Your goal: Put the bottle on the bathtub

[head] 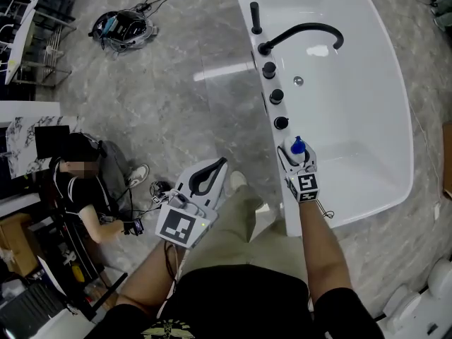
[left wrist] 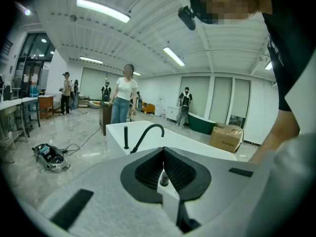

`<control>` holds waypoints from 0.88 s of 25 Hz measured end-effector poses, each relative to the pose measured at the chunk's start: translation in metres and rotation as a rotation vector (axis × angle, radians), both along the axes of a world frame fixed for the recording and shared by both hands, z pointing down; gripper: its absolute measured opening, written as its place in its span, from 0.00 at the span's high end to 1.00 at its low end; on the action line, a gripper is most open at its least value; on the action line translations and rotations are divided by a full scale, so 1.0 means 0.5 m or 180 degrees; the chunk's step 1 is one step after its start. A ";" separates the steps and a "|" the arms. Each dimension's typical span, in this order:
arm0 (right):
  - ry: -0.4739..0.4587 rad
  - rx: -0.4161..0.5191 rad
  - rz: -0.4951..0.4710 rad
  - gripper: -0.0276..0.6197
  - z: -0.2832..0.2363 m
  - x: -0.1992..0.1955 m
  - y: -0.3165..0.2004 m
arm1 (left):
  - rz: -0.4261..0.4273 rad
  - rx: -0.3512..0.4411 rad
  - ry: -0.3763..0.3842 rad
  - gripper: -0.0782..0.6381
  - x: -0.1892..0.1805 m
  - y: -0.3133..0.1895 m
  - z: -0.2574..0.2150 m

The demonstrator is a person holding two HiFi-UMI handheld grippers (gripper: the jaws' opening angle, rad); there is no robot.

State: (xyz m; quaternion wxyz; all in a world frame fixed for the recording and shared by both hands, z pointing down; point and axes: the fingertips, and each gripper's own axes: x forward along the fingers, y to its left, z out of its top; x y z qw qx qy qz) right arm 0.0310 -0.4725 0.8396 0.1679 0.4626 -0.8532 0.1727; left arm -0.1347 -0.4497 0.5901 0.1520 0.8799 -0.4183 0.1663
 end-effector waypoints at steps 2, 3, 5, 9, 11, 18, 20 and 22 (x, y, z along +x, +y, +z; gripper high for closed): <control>0.0099 -0.0012 -0.0082 0.55 0.002 -0.009 0.015 | 0.0005 -0.0003 0.0027 0.88 0.000 0.008 -0.006; 0.0165 -0.0015 -0.0144 0.55 0.006 -0.014 0.024 | 0.0003 0.0007 0.0045 0.88 0.001 0.011 -0.009; 0.0276 -0.0019 -0.0240 0.55 0.014 -0.017 0.039 | 0.0003 0.0023 0.0036 0.88 0.002 0.015 -0.014; 0.0321 -0.0062 -0.0272 0.55 0.021 -0.004 0.068 | 0.0004 0.0056 0.0007 0.88 0.014 0.034 -0.028; 0.0334 -0.0063 -0.0330 0.55 0.018 -0.003 0.081 | -0.0014 0.0062 0.0002 0.88 0.019 0.046 -0.035; 0.0513 -0.0099 -0.0617 0.55 0.013 -0.002 0.123 | -0.0114 0.0113 -0.0047 0.88 0.018 0.082 -0.065; 0.0611 -0.0097 -0.0729 0.55 0.014 0.005 0.137 | -0.0137 0.0169 -0.0064 0.88 0.018 0.091 -0.083; 0.0678 -0.0129 -0.0788 0.55 0.011 0.021 0.147 | -0.0164 0.0238 -0.0068 0.88 0.021 0.095 -0.102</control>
